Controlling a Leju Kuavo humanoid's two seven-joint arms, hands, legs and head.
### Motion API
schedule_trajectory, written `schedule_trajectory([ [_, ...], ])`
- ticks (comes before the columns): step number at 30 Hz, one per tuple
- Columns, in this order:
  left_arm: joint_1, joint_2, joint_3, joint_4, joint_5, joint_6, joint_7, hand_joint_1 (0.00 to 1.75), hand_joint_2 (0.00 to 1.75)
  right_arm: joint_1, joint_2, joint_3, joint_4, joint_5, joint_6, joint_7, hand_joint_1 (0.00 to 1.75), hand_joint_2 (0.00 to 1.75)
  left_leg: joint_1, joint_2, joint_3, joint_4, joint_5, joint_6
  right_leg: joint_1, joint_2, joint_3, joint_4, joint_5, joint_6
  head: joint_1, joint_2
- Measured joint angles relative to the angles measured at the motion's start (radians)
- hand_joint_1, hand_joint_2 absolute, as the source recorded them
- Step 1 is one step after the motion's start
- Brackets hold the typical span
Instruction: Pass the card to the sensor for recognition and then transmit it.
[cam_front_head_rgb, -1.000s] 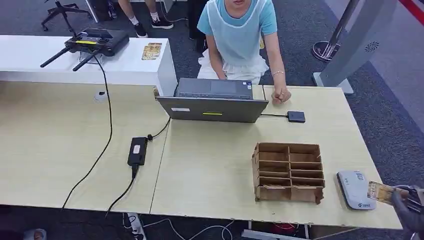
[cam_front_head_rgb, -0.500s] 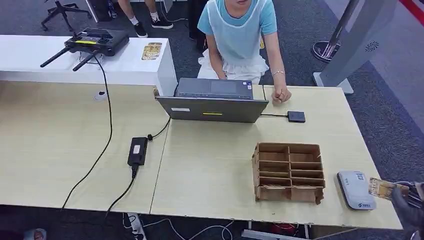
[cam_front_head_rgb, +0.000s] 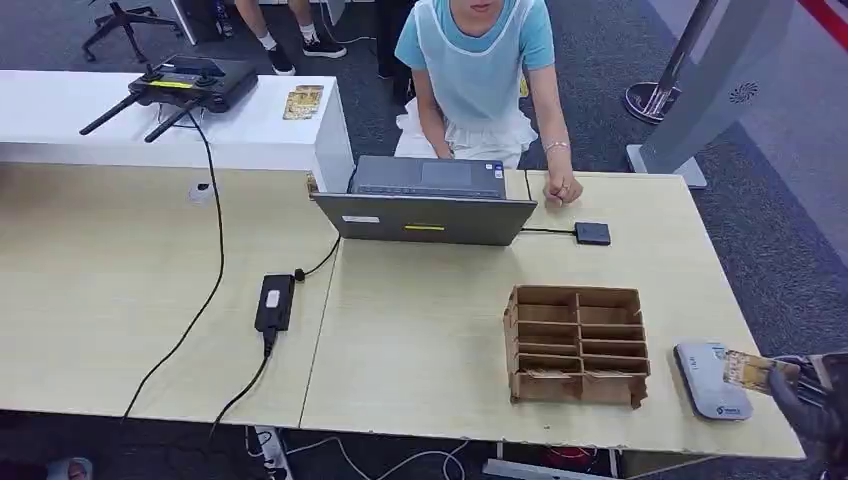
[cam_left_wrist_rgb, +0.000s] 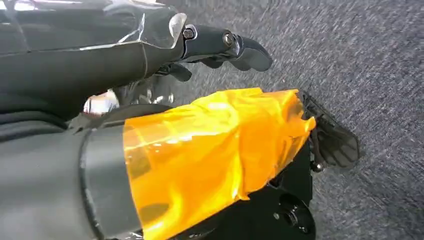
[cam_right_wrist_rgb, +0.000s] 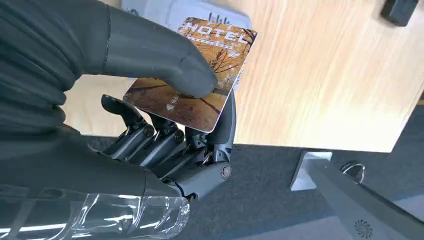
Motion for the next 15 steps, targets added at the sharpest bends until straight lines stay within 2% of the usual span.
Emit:
schedule_trajectory([
  [8,0.001,0.007,-0.061,0.0,-0.055,-0.002,0.013,0.0,0.0,-0.041,-0.023,0.072,0.07,-0.015,-0.033,0.005,1.75,1.75,0.0,0.0,0.0,0.0,0.0,0.0,0.0,0.0,0.0,0.0,0.0,0.0,0.0,0.0],
  [15,0.001,0.011,-0.086,0.0,-0.076,-0.002,0.02,0.0,0.0,-0.055,-0.033,0.099,0.111,-0.026,-0.055,0.008,1.75,1.75,0.0,0.0,0.0,0.0,0.0,0.0,0.0,0.0,0.0,0.0,0.0,0.0,0.0,0.0],
])
